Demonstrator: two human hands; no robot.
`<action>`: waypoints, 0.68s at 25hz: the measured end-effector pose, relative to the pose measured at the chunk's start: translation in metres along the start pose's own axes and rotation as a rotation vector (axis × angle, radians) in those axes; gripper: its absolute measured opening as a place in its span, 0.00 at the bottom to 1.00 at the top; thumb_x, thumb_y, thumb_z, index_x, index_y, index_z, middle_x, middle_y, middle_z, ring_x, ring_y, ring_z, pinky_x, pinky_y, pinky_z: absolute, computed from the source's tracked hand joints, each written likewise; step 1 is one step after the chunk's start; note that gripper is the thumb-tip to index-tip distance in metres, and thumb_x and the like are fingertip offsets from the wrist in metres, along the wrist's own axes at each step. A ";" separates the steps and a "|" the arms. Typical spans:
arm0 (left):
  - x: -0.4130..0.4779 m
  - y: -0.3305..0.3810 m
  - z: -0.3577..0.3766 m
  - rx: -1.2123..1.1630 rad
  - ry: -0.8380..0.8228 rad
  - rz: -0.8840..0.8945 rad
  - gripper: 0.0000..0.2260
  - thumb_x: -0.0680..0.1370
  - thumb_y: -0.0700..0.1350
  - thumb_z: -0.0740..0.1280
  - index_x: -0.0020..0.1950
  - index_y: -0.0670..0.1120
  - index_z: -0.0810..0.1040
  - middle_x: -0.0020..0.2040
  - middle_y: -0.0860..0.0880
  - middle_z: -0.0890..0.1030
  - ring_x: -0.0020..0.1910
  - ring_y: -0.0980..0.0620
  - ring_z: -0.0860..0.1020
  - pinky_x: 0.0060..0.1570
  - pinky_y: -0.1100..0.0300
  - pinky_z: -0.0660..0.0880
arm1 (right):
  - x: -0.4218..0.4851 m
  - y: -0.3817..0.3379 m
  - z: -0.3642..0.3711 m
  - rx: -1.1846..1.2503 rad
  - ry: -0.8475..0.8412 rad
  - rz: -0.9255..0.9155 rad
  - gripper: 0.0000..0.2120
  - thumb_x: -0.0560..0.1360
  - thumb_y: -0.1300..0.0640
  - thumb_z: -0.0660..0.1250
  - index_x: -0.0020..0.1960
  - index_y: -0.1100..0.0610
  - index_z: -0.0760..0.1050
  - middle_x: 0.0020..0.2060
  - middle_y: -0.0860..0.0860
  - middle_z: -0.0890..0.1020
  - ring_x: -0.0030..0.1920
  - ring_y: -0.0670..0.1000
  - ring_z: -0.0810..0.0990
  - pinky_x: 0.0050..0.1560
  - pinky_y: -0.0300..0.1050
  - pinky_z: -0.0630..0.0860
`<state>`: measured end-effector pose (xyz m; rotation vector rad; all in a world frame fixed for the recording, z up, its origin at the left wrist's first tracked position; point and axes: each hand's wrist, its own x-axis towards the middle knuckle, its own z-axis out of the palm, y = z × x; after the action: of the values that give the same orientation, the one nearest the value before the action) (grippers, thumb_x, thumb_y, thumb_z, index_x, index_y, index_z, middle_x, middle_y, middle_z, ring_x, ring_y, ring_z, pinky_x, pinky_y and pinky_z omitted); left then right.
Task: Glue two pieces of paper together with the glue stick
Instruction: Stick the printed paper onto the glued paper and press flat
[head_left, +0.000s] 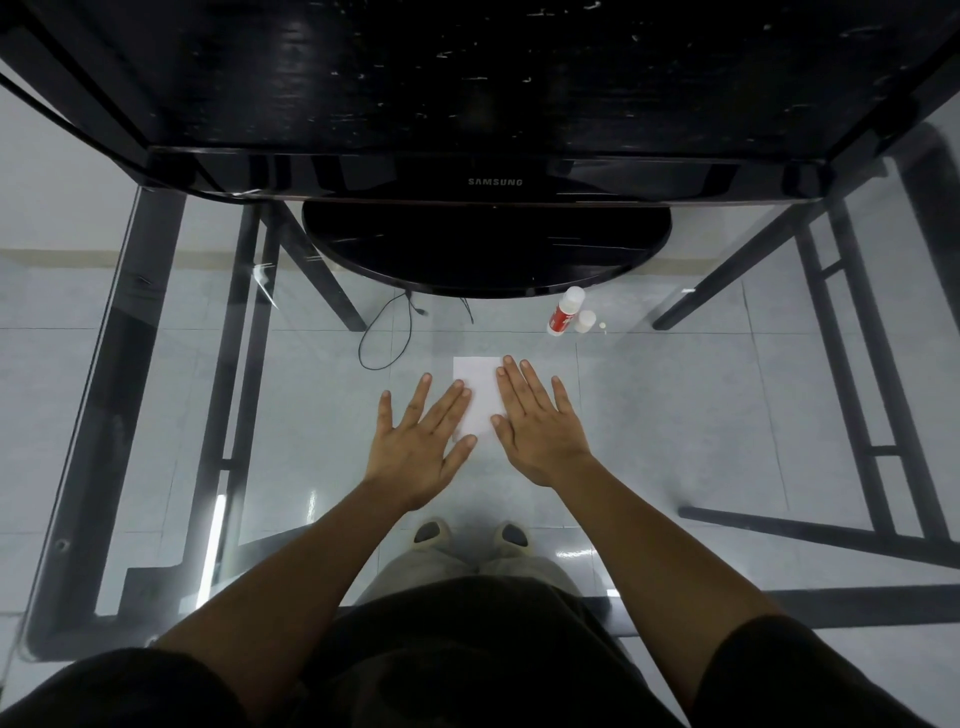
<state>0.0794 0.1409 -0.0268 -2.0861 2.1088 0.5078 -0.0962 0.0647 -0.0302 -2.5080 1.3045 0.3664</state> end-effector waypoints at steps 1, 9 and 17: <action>0.003 0.001 -0.001 -0.005 0.006 -0.024 0.27 0.73 0.66 0.30 0.68 0.58 0.25 0.71 0.58 0.31 0.72 0.50 0.31 0.65 0.43 0.28 | 0.000 0.000 0.000 0.000 -0.003 0.001 0.30 0.79 0.41 0.41 0.76 0.53 0.37 0.77 0.51 0.41 0.76 0.53 0.39 0.71 0.52 0.33; 0.009 -0.003 -0.002 0.063 -0.015 0.104 0.27 0.74 0.66 0.31 0.69 0.59 0.26 0.73 0.59 0.35 0.72 0.51 0.30 0.63 0.43 0.24 | -0.001 0.000 -0.002 0.011 -0.014 -0.006 0.30 0.79 0.42 0.41 0.76 0.53 0.37 0.77 0.51 0.41 0.76 0.53 0.40 0.73 0.53 0.35; 0.022 0.002 -0.007 0.062 -0.006 0.111 0.27 0.74 0.64 0.30 0.70 0.57 0.29 0.76 0.57 0.40 0.72 0.52 0.31 0.68 0.41 0.32 | -0.002 0.000 -0.004 0.036 -0.015 -0.013 0.30 0.79 0.42 0.41 0.76 0.53 0.37 0.77 0.51 0.41 0.76 0.53 0.39 0.73 0.53 0.35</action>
<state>0.0781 0.1175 -0.0271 -1.9410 2.2163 0.4557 -0.0967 0.0652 -0.0259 -2.4780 1.2764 0.3550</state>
